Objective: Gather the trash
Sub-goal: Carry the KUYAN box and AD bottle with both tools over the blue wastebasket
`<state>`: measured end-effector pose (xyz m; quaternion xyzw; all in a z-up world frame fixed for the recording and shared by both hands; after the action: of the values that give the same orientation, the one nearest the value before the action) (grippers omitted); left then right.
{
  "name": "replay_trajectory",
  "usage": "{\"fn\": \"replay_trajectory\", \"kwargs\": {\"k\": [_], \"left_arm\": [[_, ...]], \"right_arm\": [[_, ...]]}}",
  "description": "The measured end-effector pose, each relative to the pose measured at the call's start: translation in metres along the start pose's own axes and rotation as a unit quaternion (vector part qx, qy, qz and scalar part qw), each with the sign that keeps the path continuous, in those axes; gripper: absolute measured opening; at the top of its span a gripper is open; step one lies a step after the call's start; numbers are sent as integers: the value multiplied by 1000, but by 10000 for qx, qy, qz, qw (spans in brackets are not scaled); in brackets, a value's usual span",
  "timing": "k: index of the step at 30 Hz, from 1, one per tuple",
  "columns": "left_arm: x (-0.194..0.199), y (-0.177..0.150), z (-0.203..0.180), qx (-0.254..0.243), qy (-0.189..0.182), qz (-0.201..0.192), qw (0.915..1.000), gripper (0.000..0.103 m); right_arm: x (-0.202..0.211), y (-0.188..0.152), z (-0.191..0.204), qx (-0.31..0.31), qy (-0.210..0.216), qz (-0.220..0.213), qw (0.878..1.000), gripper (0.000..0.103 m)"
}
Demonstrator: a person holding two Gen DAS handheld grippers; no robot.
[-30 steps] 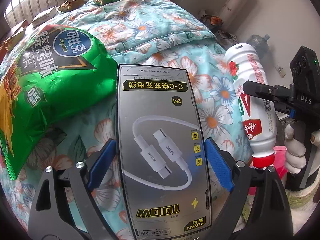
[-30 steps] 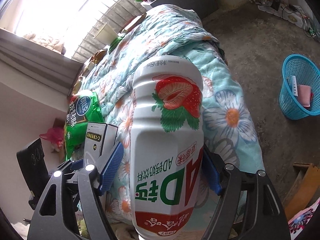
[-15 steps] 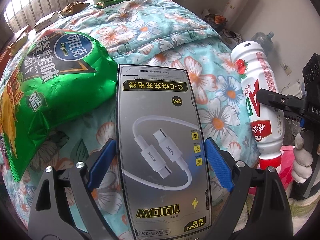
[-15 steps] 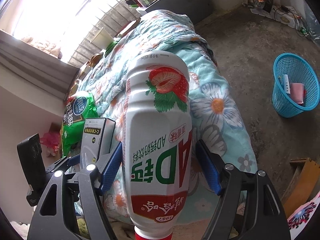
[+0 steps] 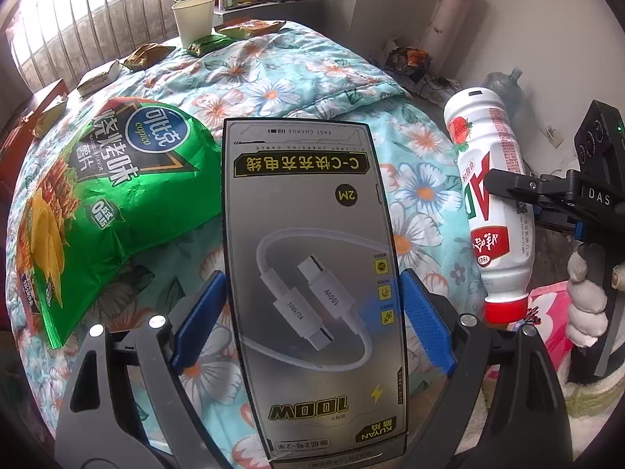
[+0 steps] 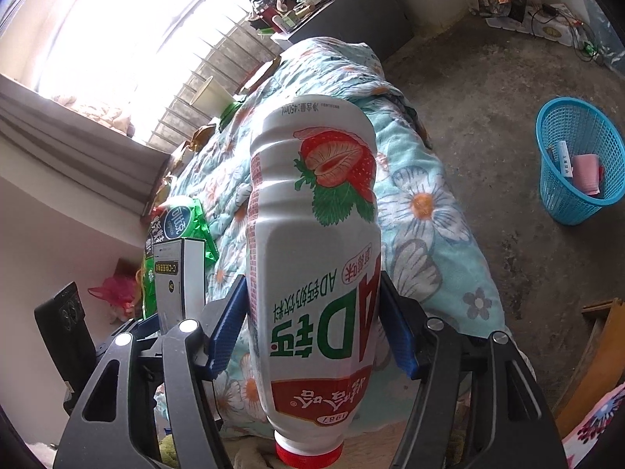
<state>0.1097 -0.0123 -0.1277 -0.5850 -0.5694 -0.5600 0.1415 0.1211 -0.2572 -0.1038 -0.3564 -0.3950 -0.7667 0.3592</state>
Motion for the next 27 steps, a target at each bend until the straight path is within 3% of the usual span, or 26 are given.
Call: {"fn": "replay_trajectory", "kwargs": {"k": [15,27], "left_arm": [[33,20,-32,-442,-201,-541,9974,84],[41,46,-73,-898,-378,-732,9926,84]], "right_arm": [[32,4,-4,-76,388,-405,9984,63],[74,8,-33,-363,776,-916,9921,63]]}}
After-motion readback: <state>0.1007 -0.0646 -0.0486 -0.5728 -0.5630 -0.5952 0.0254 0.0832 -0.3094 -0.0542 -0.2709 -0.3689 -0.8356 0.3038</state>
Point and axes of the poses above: each gripper's, at about its wrist camera, not at the fingertips, and x roughly against the way its jaws point, z to its left, y to its top, the point moved 3 cm from there along -x, roughly the way its jaws point, and after that the axes turned 15 degrees about -y, right-handed, at the moved point
